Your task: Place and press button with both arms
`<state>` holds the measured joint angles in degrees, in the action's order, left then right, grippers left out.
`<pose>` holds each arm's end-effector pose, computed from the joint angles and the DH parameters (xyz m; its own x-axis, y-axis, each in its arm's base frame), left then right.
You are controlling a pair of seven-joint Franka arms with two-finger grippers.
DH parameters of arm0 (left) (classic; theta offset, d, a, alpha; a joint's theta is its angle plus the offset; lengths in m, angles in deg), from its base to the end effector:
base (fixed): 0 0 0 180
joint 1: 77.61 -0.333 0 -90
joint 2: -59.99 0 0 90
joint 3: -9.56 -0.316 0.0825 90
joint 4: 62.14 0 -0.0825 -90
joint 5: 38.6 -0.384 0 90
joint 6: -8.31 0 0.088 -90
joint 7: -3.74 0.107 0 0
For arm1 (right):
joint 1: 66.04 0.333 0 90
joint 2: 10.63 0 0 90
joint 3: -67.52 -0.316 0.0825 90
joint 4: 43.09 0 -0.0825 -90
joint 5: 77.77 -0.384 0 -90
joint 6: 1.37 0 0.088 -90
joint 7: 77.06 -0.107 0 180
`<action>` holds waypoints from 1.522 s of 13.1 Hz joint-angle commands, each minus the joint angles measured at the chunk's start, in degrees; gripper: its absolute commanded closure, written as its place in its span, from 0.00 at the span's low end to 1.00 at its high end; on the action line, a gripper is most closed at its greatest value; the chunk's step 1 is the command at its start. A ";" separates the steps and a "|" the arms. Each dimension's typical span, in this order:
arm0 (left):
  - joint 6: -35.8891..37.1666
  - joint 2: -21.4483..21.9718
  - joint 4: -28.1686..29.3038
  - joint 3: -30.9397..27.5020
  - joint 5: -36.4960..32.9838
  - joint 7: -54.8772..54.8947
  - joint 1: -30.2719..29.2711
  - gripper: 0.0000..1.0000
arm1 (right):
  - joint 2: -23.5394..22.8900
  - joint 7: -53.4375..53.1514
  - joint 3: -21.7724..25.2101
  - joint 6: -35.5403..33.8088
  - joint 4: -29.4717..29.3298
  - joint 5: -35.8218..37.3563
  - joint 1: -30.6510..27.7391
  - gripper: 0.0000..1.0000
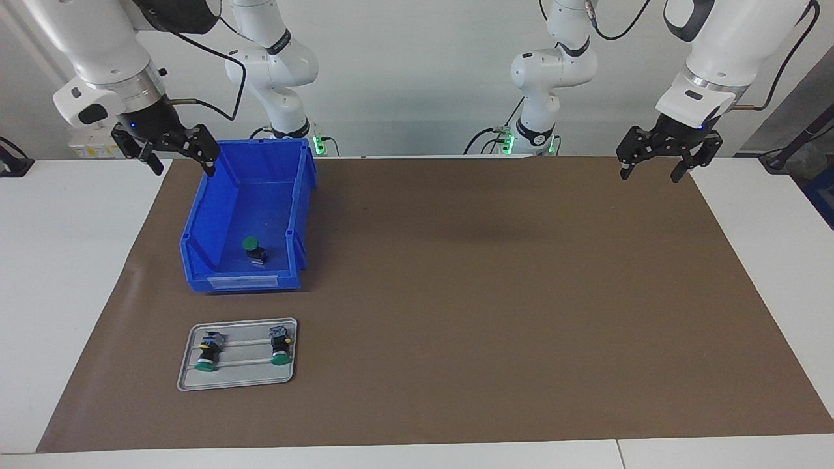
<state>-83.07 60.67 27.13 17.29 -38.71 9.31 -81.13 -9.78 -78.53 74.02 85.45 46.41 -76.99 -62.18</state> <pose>0.5522 -0.0409 0.6392 0.9843 -0.1699 0.0480 -0.1697 -0.9855 -0.0082 0.5436 -0.0271 0.6319 0.9969 -0.0723 -0.0317 -0.0720 -0.9973 0.0127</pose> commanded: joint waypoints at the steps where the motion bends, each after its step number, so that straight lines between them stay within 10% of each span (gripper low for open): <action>1: 0.42 1.07 1.08 0.54 -0.86 -0.30 -0.78 0.00 | 2.13 -0.64 -0.25 0.90 2.27 0.01 -0.68 0.00; 20: 0.42 1.07 1.08 0.63 -0.86 -0.21 -0.78 0.00 | 2.49 4.81 -0.16 -0.68 2.18 1.51 -0.60 0.00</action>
<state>-83.07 60.67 27.13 17.29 -38.71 9.31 -81.13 -8.84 -74.38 74.12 84.60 47.05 -76.29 -62.20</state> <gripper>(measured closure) 0.000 0.000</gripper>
